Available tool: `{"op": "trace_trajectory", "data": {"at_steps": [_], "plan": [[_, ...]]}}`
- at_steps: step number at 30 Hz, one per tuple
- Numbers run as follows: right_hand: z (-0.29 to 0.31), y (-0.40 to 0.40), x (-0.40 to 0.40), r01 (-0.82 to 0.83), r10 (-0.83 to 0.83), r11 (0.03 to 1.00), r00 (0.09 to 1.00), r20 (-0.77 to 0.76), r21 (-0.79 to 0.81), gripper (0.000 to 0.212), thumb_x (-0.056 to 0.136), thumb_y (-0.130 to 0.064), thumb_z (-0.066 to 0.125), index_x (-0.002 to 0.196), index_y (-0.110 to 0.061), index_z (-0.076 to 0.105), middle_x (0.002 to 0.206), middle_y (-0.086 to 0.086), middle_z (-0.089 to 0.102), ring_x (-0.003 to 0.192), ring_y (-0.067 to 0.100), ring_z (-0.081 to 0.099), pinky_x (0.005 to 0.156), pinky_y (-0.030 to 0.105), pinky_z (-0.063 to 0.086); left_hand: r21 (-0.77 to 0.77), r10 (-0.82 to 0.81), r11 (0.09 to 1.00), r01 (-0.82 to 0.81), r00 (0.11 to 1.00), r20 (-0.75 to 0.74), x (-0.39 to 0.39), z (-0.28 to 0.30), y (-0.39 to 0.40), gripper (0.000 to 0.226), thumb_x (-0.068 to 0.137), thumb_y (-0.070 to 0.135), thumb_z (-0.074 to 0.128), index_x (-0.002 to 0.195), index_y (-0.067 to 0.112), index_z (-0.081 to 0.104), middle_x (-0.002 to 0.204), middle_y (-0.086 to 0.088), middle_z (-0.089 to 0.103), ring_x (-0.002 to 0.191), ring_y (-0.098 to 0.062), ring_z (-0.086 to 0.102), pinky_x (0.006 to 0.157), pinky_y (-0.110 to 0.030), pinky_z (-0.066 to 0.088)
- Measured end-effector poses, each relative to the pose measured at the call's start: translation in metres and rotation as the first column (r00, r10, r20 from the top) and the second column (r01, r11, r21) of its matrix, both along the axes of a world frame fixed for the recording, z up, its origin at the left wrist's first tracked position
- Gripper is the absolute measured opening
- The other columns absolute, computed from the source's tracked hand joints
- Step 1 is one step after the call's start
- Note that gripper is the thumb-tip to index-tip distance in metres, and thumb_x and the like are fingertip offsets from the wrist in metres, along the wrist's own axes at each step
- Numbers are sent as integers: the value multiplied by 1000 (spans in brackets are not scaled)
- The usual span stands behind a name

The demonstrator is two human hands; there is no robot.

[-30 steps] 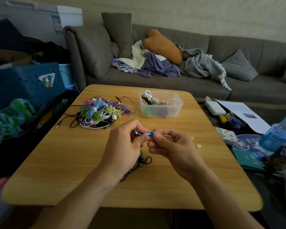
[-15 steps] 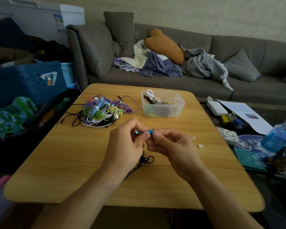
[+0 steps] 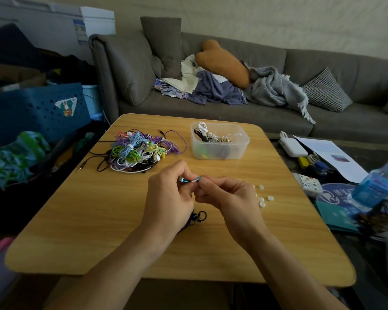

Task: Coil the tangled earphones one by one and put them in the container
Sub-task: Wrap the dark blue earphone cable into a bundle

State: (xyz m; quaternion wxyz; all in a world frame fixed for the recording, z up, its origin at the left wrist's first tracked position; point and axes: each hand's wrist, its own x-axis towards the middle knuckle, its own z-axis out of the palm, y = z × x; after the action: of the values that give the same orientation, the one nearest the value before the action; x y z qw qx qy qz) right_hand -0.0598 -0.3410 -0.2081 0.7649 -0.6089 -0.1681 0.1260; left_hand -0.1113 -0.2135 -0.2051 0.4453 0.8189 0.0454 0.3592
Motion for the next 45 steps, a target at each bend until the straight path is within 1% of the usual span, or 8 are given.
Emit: {"op": "trace_trajectory", "data": {"at_steps": [7, 16, 20, 25, 31, 36, 41, 45], "plan": [[1, -3, -4, 73, -63, 995, 987, 146, -61, 11, 87, -10, 71, 91, -1, 76, 81, 10, 75, 67, 15, 65, 67, 25, 53, 152, 46, 987, -59, 995, 90, 2, 3, -5, 25, 75, -13, 68, 73, 9, 56, 74, 2, 60, 68, -16, 60, 55, -32, 48], [-1, 11, -11, 243, -230, 969, 952, 202, -41, 5, 84, -10, 76, 83, -13, 79, 78, 2, 77, 68, 18, 72, 68, 32, 60, 131, 101, 985, -111, 992, 79, 3, 3, -7, 22, 76, -9, 70, 74, 10, 59, 75, 2, 64, 67, -14, 61, 54, -33, 50], [-1, 13, -13, 286, -268, 957, 935, 234, -49, 4, 84, -9, 77, 82, -12, 78, 74, -1, 76, 68, 15, 72, 64, 23, 55, 146, 112, 982, -124, 990, 84, 4, 2, -7, 21, 76, -8, 71, 75, 10, 59, 74, 2, 63, 66, -15, 60, 54, -36, 50], [-1, 16, -13, 368, -324, 924, 897, 301, -102, 4, 83, -12, 77, 80, -13, 78, 71, -5, 75, 68, 11, 72, 66, 24, 56, 158, 130, 976, -146, 986, 108, 4, 3, -8, 22, 74, -9, 71, 73, 10, 60, 68, 5, 58, 58, -12, 52, 50, -25, 40], [-4, 21, -16, 414, -359, 905, 866, 349, -97, 3, 84, -16, 77, 81, -15, 78, 73, -9, 75, 71, 8, 72, 69, 28, 58, 175, 97, 977, -123, 984, 148, 6, 2, -3, 23, 75, -8, 71, 85, 12, 73, 76, 4, 66, 67, -14, 61, 56, -35, 51], [-3, 22, -18, 381, -322, 920, 864, 387, -86, 12, 91, -20, 70, 84, -14, 78, 77, -8, 76, 78, 8, 73, 73, 30, 57, 71, 82, 993, -92, 987, 136, 7, 1, -1, 19, 77, -4, 72, 87, 12, 75, 74, 2, 68, 68, -16, 66, 58, -36, 54], [-1, 20, -18, 373, -279, 925, 800, 532, -76, 25, 97, -21, 59, 84, -14, 78, 84, -7, 74, 88, 15, 71, 76, 35, 55, -126, 54, 991, -40, 993, 106, 6, 6, -2, 13, 81, -2, 73, 87, 9, 75, 72, -2, 70, 60, -11, 66, 55, -16, 50], [2, 18, -15, 270, -235, 962, 892, 386, -38, 27, 96, -25, 57, 84, -15, 79, 82, 0, 74, 84, 19, 71, 78, 41, 57, -230, -3, 973, 21, 997, 79, 8, 4, -2, 15, 83, -5, 70, 83, 10, 69, 73, -3, 70, 59, -15, 67, 57, -26, 55]]}}
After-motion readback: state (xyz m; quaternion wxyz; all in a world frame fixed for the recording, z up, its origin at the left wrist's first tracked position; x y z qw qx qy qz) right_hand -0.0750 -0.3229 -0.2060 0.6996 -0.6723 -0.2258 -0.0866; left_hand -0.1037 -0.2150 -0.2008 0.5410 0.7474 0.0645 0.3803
